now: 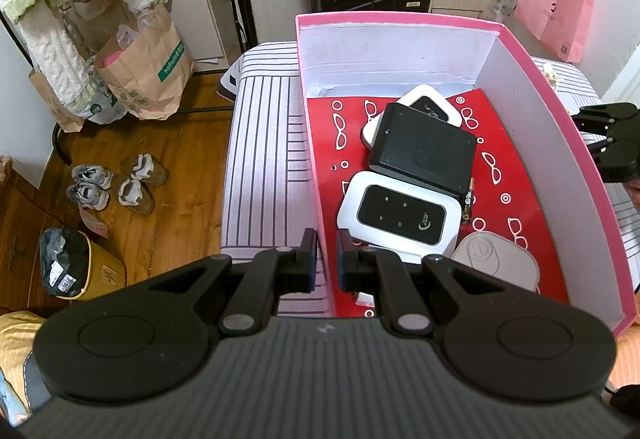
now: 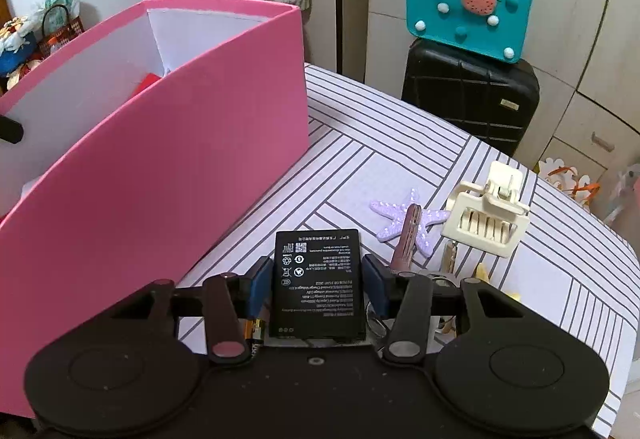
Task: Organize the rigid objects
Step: 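Carry the black phone battery into the box and release it on the router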
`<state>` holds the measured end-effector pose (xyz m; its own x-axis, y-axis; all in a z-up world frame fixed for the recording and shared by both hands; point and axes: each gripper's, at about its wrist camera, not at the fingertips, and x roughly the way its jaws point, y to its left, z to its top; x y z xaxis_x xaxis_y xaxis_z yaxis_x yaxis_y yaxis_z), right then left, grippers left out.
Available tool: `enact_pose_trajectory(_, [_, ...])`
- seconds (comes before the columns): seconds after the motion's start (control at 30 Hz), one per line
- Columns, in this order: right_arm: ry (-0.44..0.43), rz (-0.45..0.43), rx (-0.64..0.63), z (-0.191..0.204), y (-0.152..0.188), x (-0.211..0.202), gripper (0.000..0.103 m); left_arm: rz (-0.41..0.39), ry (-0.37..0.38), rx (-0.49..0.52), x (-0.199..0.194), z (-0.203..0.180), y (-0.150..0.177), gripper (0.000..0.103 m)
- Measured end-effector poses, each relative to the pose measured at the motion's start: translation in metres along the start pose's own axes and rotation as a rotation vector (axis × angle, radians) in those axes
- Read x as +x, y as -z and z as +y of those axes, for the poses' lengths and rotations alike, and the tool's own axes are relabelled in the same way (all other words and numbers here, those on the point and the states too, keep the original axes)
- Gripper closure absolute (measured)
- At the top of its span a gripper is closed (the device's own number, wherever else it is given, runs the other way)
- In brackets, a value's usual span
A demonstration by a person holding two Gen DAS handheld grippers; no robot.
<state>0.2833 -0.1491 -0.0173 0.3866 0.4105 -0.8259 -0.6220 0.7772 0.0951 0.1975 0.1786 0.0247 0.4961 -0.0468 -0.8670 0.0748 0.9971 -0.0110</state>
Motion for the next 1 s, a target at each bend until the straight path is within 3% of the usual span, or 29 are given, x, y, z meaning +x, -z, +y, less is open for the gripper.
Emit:
enact_pose_trajectory(0.47, [-0.001,-0.114,0.120,-0.007,-0.005,-0.038,0.049,-0.005,0.007,0.006,0.003,0.002,0.000,0.094])
enact_pose_trajectory(0.7, [-0.043,-0.180,0.146,0.006,-0.014,-0.074,0.049,-0.007,0.012,0.014,0.004,0.002,0.000,0.094])
enact_pose_trajectory(0.87, [-0.112,-0.217,0.121,0.026,-0.031,-0.101,0.049,-0.005,0.021,0.018,0.004,0.004,-0.001,0.095])
enact_pose_trajectory(1.0, [-0.201,-0.193,0.087,0.050,-0.050,-0.108,0.049,-0.004,0.019,0.034,0.004,0.004,-0.002,0.095])
